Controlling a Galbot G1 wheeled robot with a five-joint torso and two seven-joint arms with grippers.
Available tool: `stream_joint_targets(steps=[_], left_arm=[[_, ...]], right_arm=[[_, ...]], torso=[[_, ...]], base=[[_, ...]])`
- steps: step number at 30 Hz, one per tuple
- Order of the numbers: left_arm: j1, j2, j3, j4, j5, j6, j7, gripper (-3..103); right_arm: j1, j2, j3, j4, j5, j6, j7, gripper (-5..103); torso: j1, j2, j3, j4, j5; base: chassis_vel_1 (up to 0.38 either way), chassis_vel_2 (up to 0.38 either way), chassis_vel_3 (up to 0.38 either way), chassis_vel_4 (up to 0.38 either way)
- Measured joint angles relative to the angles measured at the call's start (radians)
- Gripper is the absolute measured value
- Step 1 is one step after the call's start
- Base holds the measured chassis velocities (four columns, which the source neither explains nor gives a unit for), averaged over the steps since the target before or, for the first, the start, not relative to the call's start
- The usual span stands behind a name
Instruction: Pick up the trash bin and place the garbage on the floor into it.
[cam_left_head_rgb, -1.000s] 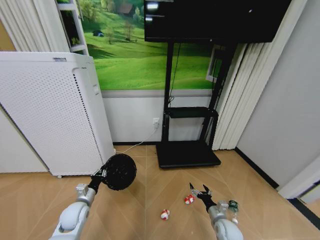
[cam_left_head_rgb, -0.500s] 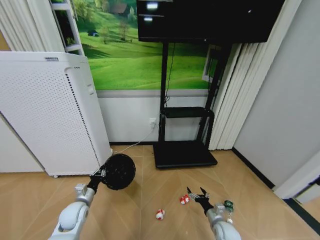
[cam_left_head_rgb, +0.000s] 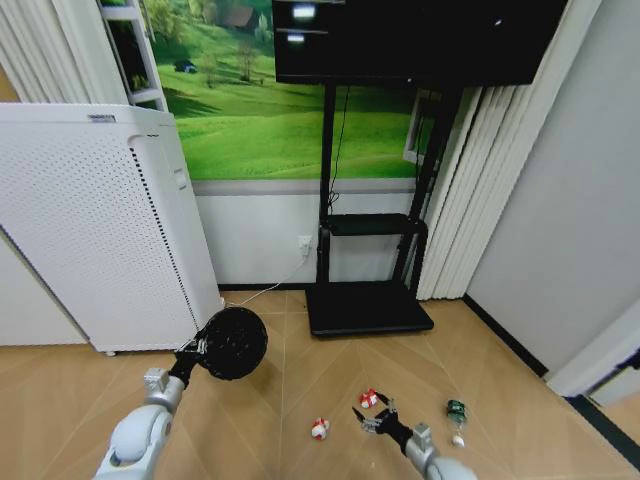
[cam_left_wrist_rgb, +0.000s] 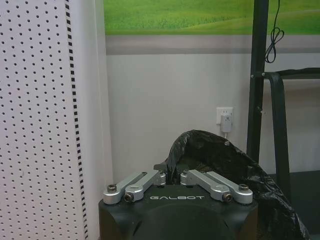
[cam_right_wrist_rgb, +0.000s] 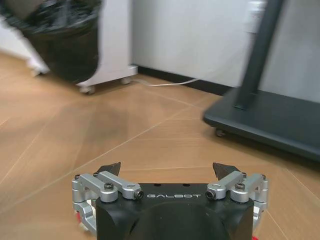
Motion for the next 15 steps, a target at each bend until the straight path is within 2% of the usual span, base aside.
stream_joint_targets(steps=[2,5,7,8,10,12,15], left_arm=[[0.006,-0.003,-0.009,-0.001,0.0,-0.003,0.006,7],[0.011,-0.006,-0.015,-0.002,0.0,-0.007,0.01,7],[0.017,-0.011,-0.02,-0.004,0.0,-0.01,0.014,7],[0.017,-0.011,-0.02,-0.004,0.0,-0.01,0.014,7],[0.023,-0.015,-0.027,-0.008,0.0,-0.013,0.019,7],[0.026,-0.015,-0.03,-0.009,0.0,-0.013,0.02,7],[0.03,-0.015,-0.039,-0.012,-0.002,-0.015,0.025,7]], right_arm=[[0.022,-0.03,-0.029,-0.005,-0.056,0.028,-0.038,100],[0.045,-0.043,-0.058,-0.021,-0.108,0.051,-0.047,100],[0.086,-0.043,-0.088,-0.05,-0.204,0.093,-0.066,100],[0.086,-0.043,-0.088,-0.05,-0.204,0.093,-0.066,100],[0.124,-0.034,-0.127,-0.071,-0.277,0.1,-0.069,100],[0.133,-0.029,-0.143,-0.078,-0.289,0.097,-0.069,100],[0.157,-0.017,-0.193,-0.104,-0.304,0.056,-0.058,100]], torso=[[0.0,0.0,0.0,0.0,-0.0001],[0.0,0.0,0.0,-0.0001,0.0],[0.0,0.0,0.0,0.0,0.0],[0.0,0.0,0.0,0.0,0.0],[0.0,0.0,0.0,0.0,-0.0001],[0.0,0.0,0.0,0.0,0.0],[0.0,0.0,0.0,0.0,-0.0001]], base=[[0.0,0.0,0.0,0.0],[0.0,0.0,0.0,0.0],[0.0,0.0,0.0,0.0],[0.0,0.0,0.0,0.0],[0.0,0.0,0.0,0.0],[0.0,0.0,0.0,0.0],[0.0,0.0,0.0,0.0]])
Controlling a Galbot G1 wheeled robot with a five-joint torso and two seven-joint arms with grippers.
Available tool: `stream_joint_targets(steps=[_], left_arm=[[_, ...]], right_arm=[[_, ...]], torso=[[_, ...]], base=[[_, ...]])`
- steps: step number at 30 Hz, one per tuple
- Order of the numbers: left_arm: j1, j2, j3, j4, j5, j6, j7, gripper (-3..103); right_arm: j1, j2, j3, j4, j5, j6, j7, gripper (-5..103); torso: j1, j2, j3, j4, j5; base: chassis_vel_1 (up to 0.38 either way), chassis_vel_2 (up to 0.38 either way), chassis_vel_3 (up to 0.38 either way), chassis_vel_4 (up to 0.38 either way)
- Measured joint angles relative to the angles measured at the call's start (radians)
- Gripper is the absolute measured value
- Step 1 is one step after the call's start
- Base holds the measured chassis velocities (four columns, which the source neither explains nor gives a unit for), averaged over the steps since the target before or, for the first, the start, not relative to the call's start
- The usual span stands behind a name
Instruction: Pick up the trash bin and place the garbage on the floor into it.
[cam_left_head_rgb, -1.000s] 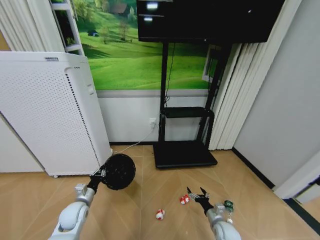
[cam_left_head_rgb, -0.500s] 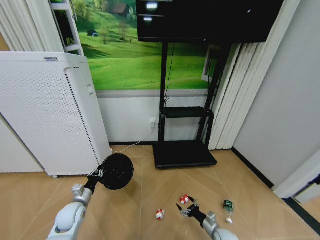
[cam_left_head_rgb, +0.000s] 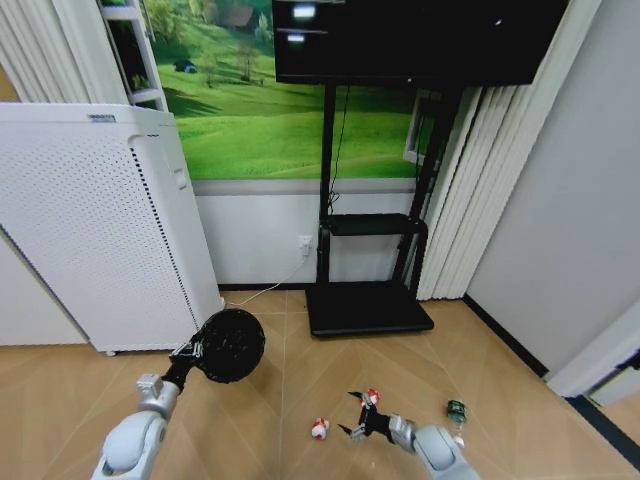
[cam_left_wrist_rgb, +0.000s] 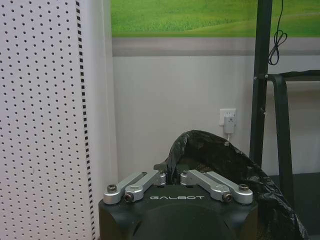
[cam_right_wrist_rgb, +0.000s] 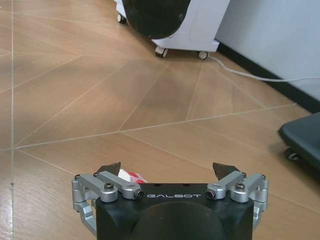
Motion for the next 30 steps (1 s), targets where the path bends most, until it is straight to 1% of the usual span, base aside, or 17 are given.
stream_joint_targets(steps=[7,10,13,16,30], left_arm=[[0.003,-0.002,-0.009,-0.002,-0.003,-0.002,0.004,7],[0.012,-0.012,-0.014,-0.003,-0.002,-0.007,0.008,7],[0.017,-0.017,-0.016,-0.004,-0.001,-0.009,0.009,7],[0.023,-0.025,-0.021,-0.007,0.004,-0.013,0.01,7],[0.032,-0.026,-0.02,-0.014,0.008,-0.013,0.01,7]], right_arm=[[0.041,0.015,-0.04,-0.064,-0.018,-0.006,0.018,100],[0.084,0.025,-0.065,-0.132,-0.034,-0.004,0.027,100],[0.098,0.027,-0.078,-0.164,-0.036,-0.003,0.033,100],[0.11,0.032,-0.104,-0.226,-0.046,-0.003,0.057,100],[0.149,0.056,-0.133,-0.356,-0.012,-0.004,0.081,100]], torso=[[0.0,0.0,0.0,-0.0001,0.0001],[0.0,0.0,0.0,0.0,-0.0001],[0.0,0.0,0.0,0.0,0.0],[0.0,0.0,0.0,0.0,0.0001],[0.0,0.0,0.0,0.0,0.0001]], base=[[0.0,0.0,0.0,0.0],[0.0,0.0,0.0,0.0],[0.0,0.0,0.0,0.0],[0.0,0.0,0.0,0.0],[0.0,0.0,0.0,0.0]])
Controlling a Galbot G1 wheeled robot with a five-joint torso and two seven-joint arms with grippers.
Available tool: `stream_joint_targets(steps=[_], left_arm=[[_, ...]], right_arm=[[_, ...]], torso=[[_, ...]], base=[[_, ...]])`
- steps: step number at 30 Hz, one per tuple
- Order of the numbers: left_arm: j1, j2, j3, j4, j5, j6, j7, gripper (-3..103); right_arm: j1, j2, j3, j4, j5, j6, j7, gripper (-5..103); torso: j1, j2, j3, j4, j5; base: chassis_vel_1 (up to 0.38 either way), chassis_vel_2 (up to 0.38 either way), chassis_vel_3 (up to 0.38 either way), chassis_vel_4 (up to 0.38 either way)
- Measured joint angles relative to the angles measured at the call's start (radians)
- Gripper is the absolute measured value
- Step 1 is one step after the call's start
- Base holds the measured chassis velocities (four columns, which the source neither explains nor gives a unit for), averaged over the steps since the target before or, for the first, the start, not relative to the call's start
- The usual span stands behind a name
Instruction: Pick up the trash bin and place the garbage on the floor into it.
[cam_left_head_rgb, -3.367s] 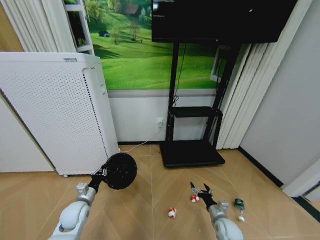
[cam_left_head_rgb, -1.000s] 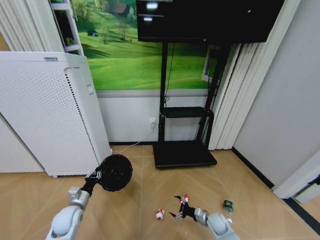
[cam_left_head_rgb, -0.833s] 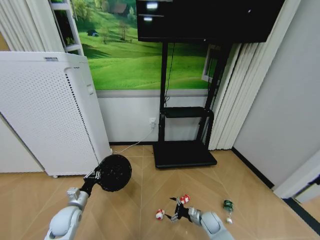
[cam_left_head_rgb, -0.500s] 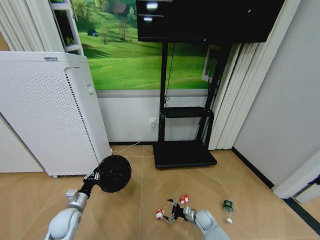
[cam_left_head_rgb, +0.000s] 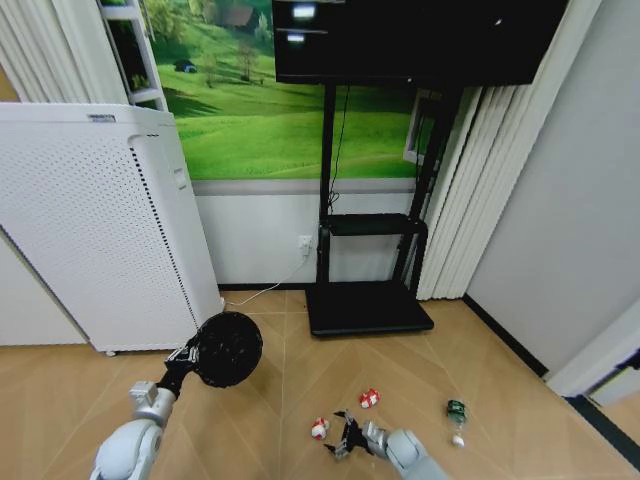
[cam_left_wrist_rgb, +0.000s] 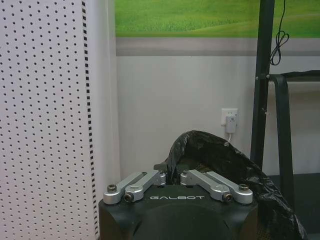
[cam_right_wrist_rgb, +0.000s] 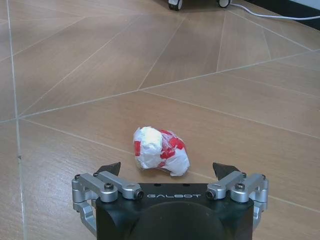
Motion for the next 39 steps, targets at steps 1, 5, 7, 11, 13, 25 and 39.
stream_joint_targets(steps=[1,5,7,11,13,25,39], left_arm=[[-0.001,0.0,0.002,0.001,0.0,0.0,0.0,7],[-0.009,0.0,0.007,0.008,0.001,0.0,0.0,7],[-0.011,-0.001,0.009,0.011,0.001,0.001,0.0,7],[-0.011,-0.003,0.009,0.017,0.001,0.001,0.001,7],[-0.011,-0.003,0.008,0.019,0.001,0.001,0.003,7],[-0.019,0.001,0.002,0.035,-0.003,-0.004,0.015,7],[-0.017,-0.002,-0.003,0.038,-0.004,-0.011,0.022,7]], right_arm=[[0.002,0.004,-0.002,-0.006,0.0,0.0,0.005,100],[0.007,0.017,-0.002,-0.023,0.001,0.003,0.02,100],[0.007,0.021,-0.002,-0.026,0.001,0.003,0.024,100],[0.01,0.037,0.005,-0.047,0.001,0.012,0.05,100],[0.01,0.041,0.008,-0.054,0.001,0.014,0.058,100],[-0.003,0.064,0.018,-0.055,0.001,0.014,0.082,85],[-0.005,0.077,0.016,-0.06,-0.011,0.013,0.092,44]], torso=[[0.0,0.0,0.0,0.0,0.0],[0.0,0.0,0.0,0.0,0.0],[0.0,0.0,0.0,0.0,-0.0001],[0.0,0.0,0.0,0.0,0.0],[0.0,0.0,0.0,0.0,0.0],[0.0,0.0,0.0,0.0,0.0],[0.0,0.0,0.0,0.0,0.0]], base=[[0.0,0.0,0.0,0.0],[0.0,0.0,0.0,0.0],[0.0,0.0,0.0,0.0],[0.0,0.0,0.0,0.0],[0.0,0.0,0.0,0.0],[0.0,0.0,0.0,0.0],[0.0,0.0,0.0,0.0]])
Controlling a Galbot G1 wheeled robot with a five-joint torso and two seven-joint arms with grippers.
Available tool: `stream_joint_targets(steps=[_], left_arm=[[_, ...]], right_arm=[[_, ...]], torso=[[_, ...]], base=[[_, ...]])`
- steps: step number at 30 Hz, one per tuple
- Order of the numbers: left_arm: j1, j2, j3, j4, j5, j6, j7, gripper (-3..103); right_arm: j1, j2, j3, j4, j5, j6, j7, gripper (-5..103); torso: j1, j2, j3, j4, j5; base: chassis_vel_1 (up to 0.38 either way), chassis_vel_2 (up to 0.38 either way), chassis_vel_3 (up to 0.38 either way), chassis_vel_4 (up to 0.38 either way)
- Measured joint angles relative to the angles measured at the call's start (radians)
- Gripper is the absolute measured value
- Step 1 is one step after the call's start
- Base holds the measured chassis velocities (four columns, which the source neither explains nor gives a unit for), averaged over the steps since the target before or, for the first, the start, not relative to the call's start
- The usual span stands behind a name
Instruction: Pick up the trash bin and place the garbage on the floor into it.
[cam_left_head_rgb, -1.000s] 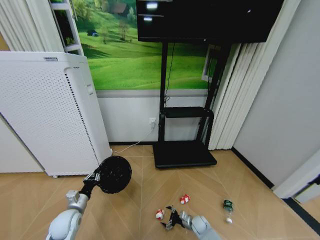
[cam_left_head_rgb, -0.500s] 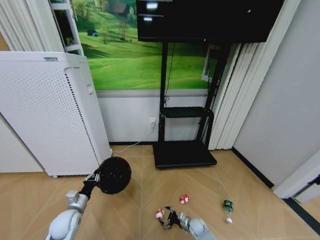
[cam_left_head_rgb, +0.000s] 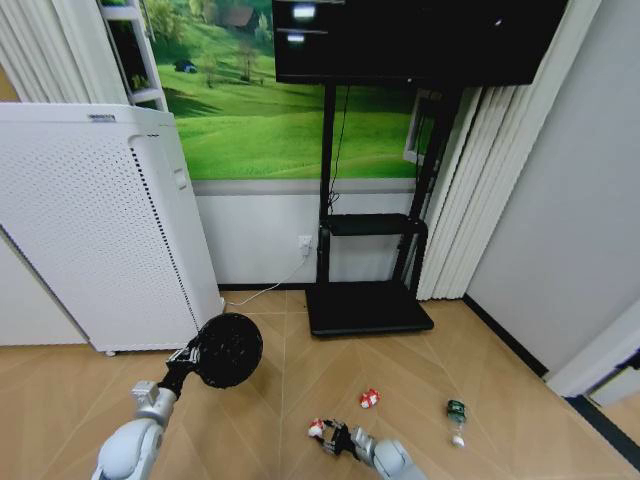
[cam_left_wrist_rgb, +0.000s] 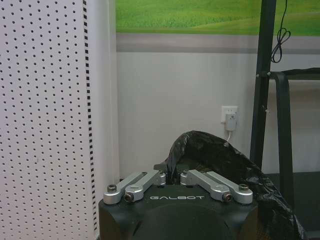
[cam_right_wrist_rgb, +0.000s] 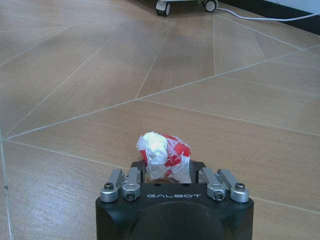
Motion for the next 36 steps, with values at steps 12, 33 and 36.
stream_joint_targets(steps=[12,33,36], left_arm=[[-0.001,-0.003,-0.003,0.013,0.001,-0.003,0.001,7],[-0.186,-0.017,0.262,0.116,0.009,0.025,-0.093,7],[-0.248,-0.023,0.34,0.152,0.008,0.033,-0.12,7]], right_arm=[[-0.042,-0.02,0.04,0.073,0.048,-0.008,0.001,41],[-0.101,-0.065,0.19,0.642,0.441,-0.206,0.05,40],[-0.119,-0.065,0.184,0.698,0.456,-0.226,0.068,40]], torso=[[0.0,0.0,0.0,0.0,0.0001],[0.0,0.0,0.0,-0.0004,0.0003],[0.0,0.0,0.0,-0.0004,0.0001]], base=[[0.0,0.0,0.0,0.0],[0.0,0.0,0.0,0.0],[0.0,0.0,0.0,0.0]])
